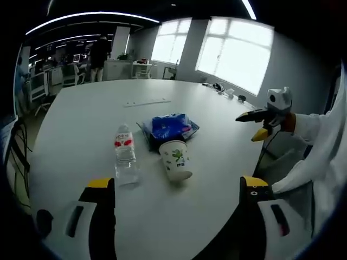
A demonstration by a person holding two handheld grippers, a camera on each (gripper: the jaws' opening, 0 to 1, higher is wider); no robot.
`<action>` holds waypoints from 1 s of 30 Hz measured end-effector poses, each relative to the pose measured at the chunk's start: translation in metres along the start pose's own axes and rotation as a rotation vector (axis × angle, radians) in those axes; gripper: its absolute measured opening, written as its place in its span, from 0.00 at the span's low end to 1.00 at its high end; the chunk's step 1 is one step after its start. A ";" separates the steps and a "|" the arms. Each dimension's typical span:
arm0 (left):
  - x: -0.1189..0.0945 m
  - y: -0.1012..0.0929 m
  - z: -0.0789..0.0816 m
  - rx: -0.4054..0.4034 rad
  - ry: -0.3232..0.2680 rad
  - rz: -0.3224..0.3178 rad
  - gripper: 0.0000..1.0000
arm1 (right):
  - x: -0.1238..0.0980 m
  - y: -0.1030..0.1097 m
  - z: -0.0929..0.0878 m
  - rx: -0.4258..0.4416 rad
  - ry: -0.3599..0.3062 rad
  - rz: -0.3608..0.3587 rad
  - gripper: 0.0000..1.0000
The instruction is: Arrange the tabletop items into an orderly group along one side of the table until the central work area is clear of visible clutter.
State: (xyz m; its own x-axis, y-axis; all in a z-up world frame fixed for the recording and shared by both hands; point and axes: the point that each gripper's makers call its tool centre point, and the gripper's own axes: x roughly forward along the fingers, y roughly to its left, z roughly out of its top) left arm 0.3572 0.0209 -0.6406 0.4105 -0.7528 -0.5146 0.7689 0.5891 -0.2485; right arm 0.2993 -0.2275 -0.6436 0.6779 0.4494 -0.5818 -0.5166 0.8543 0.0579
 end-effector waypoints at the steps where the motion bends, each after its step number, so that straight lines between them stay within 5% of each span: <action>1: 0.000 0.000 0.000 0.001 0.000 0.000 0.98 | 0.000 0.000 0.000 0.001 0.000 0.001 0.71; 30: 0.007 0.003 0.003 0.001 0.011 -0.012 0.97 | 0.004 -0.003 0.001 0.003 0.006 0.000 0.70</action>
State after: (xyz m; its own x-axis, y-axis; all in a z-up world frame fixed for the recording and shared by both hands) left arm 0.3638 0.0170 -0.6428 0.3955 -0.7569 -0.5203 0.7747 0.5792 -0.2537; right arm 0.3037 -0.2278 -0.6453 0.6750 0.4475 -0.5867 -0.5147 0.8553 0.0602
